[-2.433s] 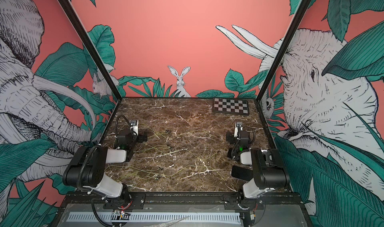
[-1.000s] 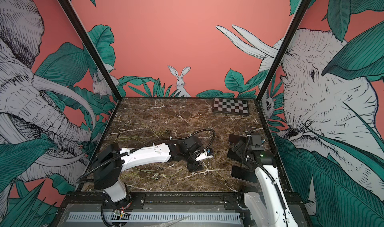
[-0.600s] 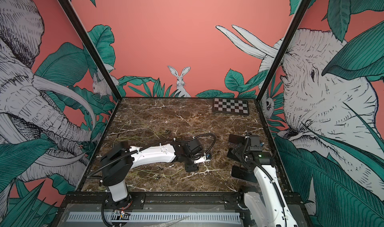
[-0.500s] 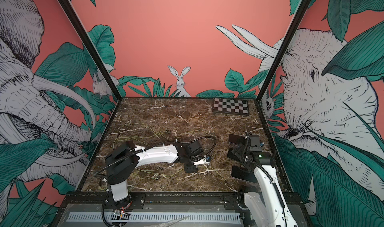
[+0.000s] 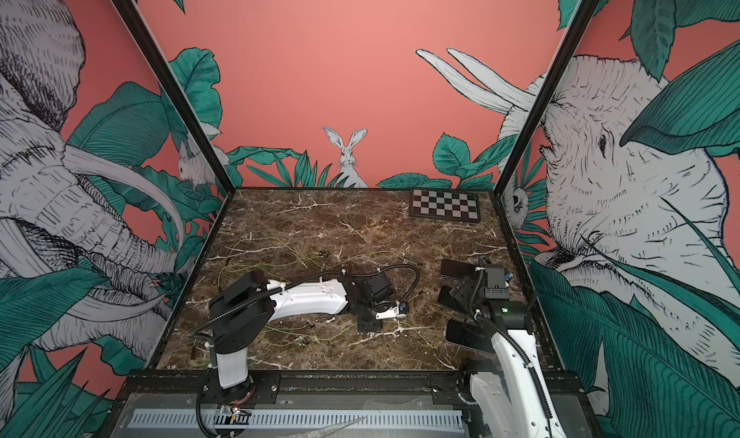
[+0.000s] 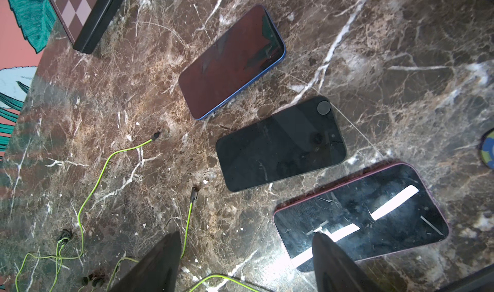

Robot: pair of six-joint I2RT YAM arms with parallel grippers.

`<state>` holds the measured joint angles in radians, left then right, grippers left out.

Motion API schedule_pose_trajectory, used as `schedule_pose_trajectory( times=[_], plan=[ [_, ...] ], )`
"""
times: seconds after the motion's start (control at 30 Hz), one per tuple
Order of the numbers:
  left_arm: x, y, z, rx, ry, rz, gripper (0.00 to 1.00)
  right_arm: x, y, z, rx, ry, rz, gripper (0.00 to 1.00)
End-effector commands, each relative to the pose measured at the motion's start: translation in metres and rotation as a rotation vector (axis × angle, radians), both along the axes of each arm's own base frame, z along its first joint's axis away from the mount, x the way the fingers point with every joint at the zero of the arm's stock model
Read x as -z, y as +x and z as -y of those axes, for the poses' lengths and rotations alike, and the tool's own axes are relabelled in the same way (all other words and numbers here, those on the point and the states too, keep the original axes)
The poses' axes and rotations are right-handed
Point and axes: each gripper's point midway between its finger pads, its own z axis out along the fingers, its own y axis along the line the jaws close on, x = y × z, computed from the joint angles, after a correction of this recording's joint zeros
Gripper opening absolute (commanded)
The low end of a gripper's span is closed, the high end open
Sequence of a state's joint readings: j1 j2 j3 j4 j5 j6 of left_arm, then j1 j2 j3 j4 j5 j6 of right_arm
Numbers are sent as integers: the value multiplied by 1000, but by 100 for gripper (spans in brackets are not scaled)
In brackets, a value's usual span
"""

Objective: Plug wired earphones into phones
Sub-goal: Pick up the wired earphone from the center of the board.

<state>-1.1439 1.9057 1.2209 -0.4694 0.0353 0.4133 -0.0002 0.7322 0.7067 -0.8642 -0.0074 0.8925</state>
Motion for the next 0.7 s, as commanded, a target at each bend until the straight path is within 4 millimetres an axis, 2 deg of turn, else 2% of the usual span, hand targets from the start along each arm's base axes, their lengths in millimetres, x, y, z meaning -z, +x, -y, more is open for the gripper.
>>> schedule_pose_trajectory(
  times=[0.0,0.13,0.3,0.47,0.67],
  plan=[
    [18,0,-9,19,61,9,35,-7,9,2,-14,-21,53,76],
    [11,0,-6,15,37,10,16,-19,20,-2,-93,-51,128,76],
    [-6,-4,0,13,-25,0,0,-48,32,-6,-185,-110,258,75],
    [-40,-4,8,7,-128,23,0,-79,38,-17,-301,-156,405,69],
    [-89,1,15,-48,-325,87,0,-120,44,-54,-506,-117,665,70]
  ],
)
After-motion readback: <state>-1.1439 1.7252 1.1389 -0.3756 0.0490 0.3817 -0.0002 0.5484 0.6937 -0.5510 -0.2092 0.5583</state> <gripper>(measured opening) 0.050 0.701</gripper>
